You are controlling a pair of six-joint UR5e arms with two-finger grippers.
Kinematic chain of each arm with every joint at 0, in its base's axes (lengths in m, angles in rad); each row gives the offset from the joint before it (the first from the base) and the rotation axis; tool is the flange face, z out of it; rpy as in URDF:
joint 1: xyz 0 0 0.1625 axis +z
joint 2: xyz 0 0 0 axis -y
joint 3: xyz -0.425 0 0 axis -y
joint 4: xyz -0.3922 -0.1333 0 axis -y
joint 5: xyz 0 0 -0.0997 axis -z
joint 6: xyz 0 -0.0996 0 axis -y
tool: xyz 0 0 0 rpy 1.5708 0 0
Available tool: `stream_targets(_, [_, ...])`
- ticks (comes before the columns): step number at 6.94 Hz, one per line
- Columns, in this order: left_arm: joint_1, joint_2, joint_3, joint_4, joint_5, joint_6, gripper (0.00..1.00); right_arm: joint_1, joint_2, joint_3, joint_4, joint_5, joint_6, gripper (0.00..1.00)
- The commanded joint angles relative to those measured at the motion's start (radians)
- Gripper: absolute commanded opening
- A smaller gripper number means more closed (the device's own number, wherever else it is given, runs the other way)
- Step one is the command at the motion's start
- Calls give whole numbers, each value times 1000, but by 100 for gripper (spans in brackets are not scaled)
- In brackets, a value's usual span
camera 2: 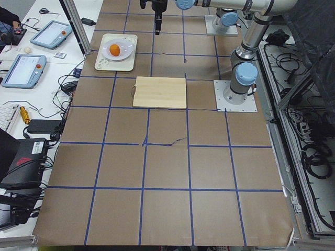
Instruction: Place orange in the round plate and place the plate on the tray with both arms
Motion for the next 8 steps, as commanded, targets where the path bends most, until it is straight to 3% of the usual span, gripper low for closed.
stream_targets(1, [0, -1, 0, 0, 0, 0, 100, 8, -11, -32, 37, -36, -12, 84])
stream_targets(3, [0, 0, 0, 0, 0, 0, 100, 8, -11, -9, -70, -38, -60, 86])
stream_targets(5, [0, 0, 0, 0, 0, -2, 100, 8, -13, 6, -83, -33, -61, 86])
stream_targets(6, [-2, 0, 0, 0, 2, 0, 100, 8, -16, 11, -83, -16, -66, 85])
stream_targets(7, [-2, 0, 0, 0, 2, -2, 100, 8, -26, 14, -87, 64, -80, 85])
stream_targets(8, [-5, -1, 9, 0, 8, -2, 100, 6, -25, 15, -95, 66, -89, 85])
